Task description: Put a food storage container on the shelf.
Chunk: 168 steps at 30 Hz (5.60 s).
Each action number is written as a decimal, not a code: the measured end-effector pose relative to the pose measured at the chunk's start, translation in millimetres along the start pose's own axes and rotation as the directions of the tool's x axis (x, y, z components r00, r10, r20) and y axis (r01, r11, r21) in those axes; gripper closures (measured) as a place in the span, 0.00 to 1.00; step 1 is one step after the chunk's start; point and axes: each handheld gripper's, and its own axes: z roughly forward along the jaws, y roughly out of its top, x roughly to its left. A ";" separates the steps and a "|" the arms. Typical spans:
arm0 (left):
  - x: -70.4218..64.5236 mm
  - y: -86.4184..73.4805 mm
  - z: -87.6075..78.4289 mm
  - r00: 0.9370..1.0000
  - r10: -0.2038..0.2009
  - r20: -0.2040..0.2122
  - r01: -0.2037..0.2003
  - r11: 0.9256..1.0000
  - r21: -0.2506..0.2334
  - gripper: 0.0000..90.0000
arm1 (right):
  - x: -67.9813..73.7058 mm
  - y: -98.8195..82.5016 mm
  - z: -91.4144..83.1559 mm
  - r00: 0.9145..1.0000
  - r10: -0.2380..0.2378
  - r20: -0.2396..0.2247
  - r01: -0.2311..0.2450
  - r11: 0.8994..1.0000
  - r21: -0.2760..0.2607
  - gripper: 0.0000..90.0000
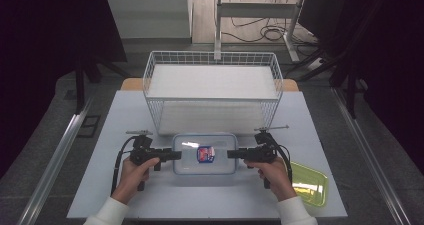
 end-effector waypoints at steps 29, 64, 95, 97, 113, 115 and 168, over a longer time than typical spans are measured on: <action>-9.8 -0.3 -10.8 1.000 0.031 -0.001 -0.031 0.999 -0.019 0.57 | 8.5 -5.4 -8.3 0.999 -0.041 -0.027 0.040 0.998 -0.052 0.55; -59.6 43.8 -55.6 0.985 0.170 -0.015 -0.171 0.981 -0.093 0.58 | 60.0 23.1 -51.2 0.983 -0.185 -0.008 0.182 0.969 -0.165 0.55; -100.2 116.9 -80.2 0.968 0.248 -0.035 -0.250 0.955 -0.157 0.58 | 93.3 88.0 -100.8 0.960 -0.277 0.028 0.276 0.931 -0.239 0.55; -100.7 120.6 -80.8 0.968 0.249 -0.034 -0.252 0.955 -0.160 0.58 | 94.6 92.2 -102.7 0.960 -0.277 0.029 0.276 0.931 -0.239 0.55; -103.2 155.6 -79.8 0.966 0.254 -0.047 -0.259 0.952 -0.163 0.58 | 90.1 125.6 -111.0 0.956 -0.292 0.026 0.288 0.922 -0.258 0.55; -101.0 160.3 -78.0 0.967 0.251 -0.044 -0.255 0.953 -0.162 0.58 | 88.2 130.3 -110.9 0.957 -0.288 0.027 0.285 0.923 -0.258 0.55; -52.9 212.5 -28.6 0.994 0.057 -0.097 -0.075 0.977 -0.198 0.32 | 30.3 175.6 -77.4 1.000 0.006 0.025 0.004 0.928 -0.372 0.39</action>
